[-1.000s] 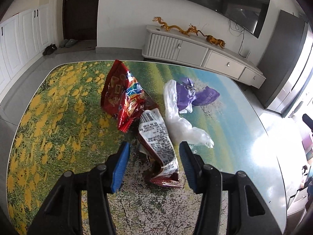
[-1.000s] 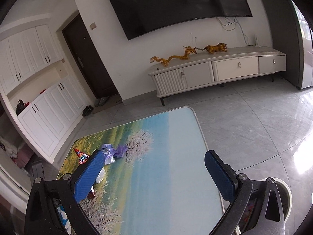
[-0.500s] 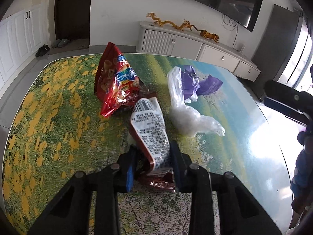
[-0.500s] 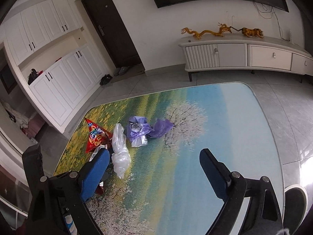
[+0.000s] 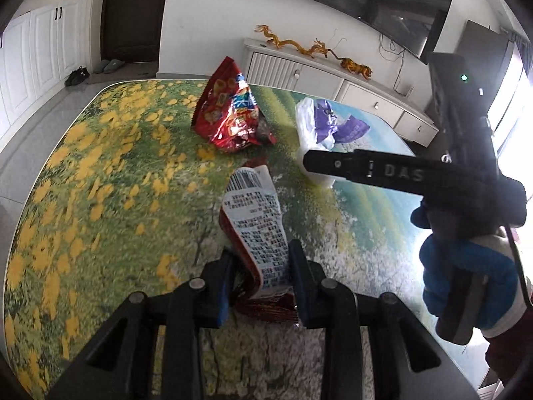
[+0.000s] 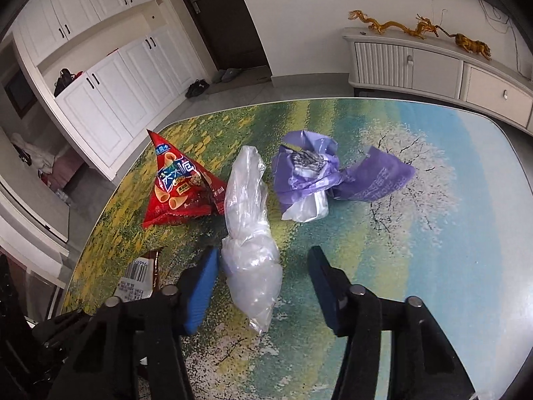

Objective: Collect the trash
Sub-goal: 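Grasp the white printed snack bag with the left gripper while the right gripper grasps the clear plastic bag, then carry the white bag and clear plastic over the bin and open both grippers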

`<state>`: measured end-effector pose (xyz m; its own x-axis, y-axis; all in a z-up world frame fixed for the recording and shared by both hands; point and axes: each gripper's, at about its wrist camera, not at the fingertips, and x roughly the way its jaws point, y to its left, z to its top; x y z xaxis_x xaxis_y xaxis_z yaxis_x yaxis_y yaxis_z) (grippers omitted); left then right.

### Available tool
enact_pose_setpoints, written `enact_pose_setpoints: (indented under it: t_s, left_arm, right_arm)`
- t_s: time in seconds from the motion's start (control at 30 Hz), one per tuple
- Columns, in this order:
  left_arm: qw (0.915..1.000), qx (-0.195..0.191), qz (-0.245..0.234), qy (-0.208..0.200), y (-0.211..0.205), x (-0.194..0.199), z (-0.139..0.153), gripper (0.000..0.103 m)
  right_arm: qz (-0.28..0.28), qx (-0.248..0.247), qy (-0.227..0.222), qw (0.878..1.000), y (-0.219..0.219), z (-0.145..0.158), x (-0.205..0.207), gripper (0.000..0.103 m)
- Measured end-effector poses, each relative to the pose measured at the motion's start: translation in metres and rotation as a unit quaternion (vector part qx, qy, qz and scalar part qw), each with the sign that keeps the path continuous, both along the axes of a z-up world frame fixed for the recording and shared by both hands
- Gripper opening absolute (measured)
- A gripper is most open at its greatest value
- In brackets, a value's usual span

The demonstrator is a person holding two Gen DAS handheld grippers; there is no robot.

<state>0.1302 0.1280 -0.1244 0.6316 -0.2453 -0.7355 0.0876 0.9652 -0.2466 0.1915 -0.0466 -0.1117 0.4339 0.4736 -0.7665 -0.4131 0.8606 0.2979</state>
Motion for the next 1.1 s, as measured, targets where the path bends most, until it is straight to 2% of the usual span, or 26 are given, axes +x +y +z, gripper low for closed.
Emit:
enact_pose_setpoints:
  t_s: [0.03,0.13,0.37,0.53,0.8,1.1]
  left_arm:
    - [1.0,0.0,0.002,0.0,0.001,-0.002,0.0,0.029]
    - [1.0,-0.001,0.008,-0.001,0.003,-0.009,0.0,0.029]
    - [0.9998,0.003,0.016,-0.012,0.002,-0.027,0.008,0.029]
    - [0.9994,0.005,0.012,-0.031,-0.004,-0.045,0.025,0.029]
    - [0.9972,0.015,-0.012,-0.072,-0.027,-0.075,0.059,0.029]
    - [0.9923,0.04,-0.04,-0.11,-0.072,-0.095,0.093,0.029]
  right_arm:
    - [0.004,-0.002,0.001,1.0,0.001,-0.001,-0.001,0.034]
    - [0.016,-0.004,0.001,1.0,0.001,0.0,-0.01,0.028]
    - [0.026,0.007,-0.001,1.0,-0.017,0.011,-0.049,0.026]
    - [0.02,0.018,-0.007,1.0,-0.042,0.026,-0.082,0.026]
    - [-0.035,0.03,-0.044,0.998,-0.101,0.056,-0.128,0.026]
    - [-0.113,0.031,-0.092,0.989,-0.175,0.083,-0.167,0.026]
